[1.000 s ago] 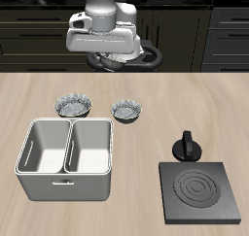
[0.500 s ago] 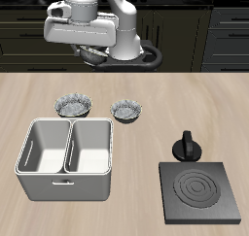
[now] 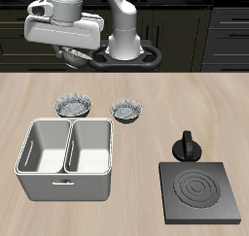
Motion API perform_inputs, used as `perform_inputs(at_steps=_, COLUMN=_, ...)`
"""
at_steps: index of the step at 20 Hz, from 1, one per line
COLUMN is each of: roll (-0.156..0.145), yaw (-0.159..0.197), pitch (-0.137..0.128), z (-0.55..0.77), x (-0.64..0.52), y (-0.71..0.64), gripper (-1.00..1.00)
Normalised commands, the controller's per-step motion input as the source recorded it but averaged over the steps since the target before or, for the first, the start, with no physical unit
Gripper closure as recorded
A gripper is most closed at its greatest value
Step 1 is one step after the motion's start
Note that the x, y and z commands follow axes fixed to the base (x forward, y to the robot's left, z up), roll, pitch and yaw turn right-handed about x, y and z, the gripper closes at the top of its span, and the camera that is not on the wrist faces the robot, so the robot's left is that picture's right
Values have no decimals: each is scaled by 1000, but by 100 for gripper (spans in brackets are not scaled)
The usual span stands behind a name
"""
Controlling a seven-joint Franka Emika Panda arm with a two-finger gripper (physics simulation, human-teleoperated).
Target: Place the smallest bowl inside the right compartment of the bowl drainer
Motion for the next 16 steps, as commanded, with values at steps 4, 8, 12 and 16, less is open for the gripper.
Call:
perform_inputs(at_steps=4, roll=40, yaw=9, pitch=6, z=76, x=349, y=-79, gripper=100)
perform_inputs(at_steps=8, roll=25, yaw=-8, pitch=-20, z=115, x=306, y=-76, gripper=100)
perform_inputs(at_steps=12, roll=20, yaw=-11, pitch=-9, z=85, x=295, y=-40, gripper=100)
perform_inputs(at_steps=16, roll=-4, yaw=17, pitch=-8, z=108, x=277, y=25, gripper=100)
